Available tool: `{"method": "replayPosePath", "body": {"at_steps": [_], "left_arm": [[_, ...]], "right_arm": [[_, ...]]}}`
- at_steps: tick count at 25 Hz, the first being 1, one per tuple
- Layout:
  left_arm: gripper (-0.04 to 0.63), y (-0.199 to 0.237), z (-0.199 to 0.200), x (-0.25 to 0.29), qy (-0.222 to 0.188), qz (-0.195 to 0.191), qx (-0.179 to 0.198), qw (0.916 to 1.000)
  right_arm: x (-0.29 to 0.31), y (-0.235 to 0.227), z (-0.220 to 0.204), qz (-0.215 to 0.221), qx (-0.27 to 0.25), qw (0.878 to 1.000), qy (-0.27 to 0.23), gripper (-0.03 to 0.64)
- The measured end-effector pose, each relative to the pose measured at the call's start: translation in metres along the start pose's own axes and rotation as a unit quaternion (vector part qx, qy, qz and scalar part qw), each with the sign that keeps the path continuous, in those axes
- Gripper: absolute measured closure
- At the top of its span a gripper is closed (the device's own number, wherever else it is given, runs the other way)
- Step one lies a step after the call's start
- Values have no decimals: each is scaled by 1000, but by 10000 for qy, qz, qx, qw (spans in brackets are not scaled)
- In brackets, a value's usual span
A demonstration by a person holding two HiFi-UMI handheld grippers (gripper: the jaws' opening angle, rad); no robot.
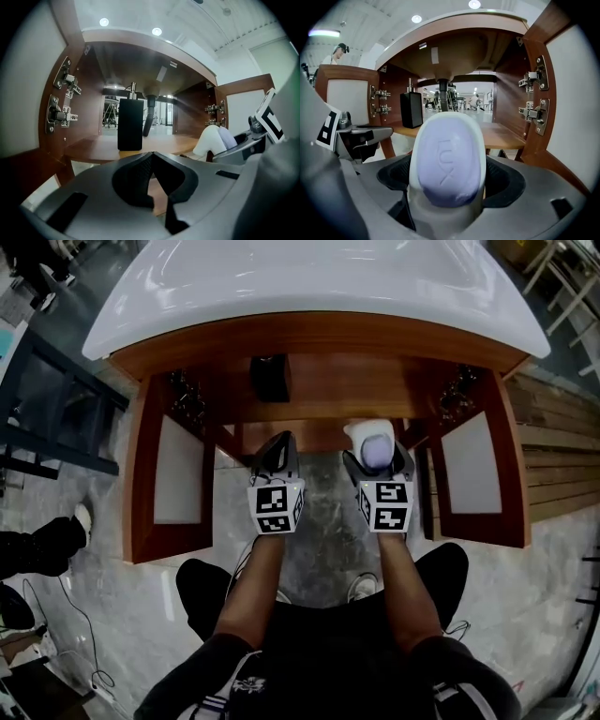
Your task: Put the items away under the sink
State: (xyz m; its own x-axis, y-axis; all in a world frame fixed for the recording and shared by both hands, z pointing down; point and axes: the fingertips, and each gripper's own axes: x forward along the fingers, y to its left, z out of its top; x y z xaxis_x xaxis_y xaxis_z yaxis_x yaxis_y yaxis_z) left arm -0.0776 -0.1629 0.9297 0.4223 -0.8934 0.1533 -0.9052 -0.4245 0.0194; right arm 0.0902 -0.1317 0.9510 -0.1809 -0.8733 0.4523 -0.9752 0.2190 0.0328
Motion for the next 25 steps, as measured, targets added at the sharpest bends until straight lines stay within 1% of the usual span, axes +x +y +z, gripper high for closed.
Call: {"method": "replayPosePath", "body": {"at_steps": [5,10,13,18,21,25], "left_arm": [[589,-2,13,2,-46,-74,91,9999],[589,-4,29,5,-89,-106,310,9994],[589,-4,37,8,-160,-83,275,9995],[588,-6,44,8,-229,-116,288,9993],[589,-7,45,9,-205,-116,270,9994],[589,-8,47,7,-237,-152,294,9992]], "right_arm": [[2,1,17,9,-2,10000,-67,146],[12,-10,41,-152,-74,9998,-65,146],[23,-21,58,-157,-65,9998,-69,146],[50,-32,78,-137,-77,9997,183,146],[66,-36,87,-68,59,9994,338,146],[89,-47,88,-97,201,9976,654,146]]}}
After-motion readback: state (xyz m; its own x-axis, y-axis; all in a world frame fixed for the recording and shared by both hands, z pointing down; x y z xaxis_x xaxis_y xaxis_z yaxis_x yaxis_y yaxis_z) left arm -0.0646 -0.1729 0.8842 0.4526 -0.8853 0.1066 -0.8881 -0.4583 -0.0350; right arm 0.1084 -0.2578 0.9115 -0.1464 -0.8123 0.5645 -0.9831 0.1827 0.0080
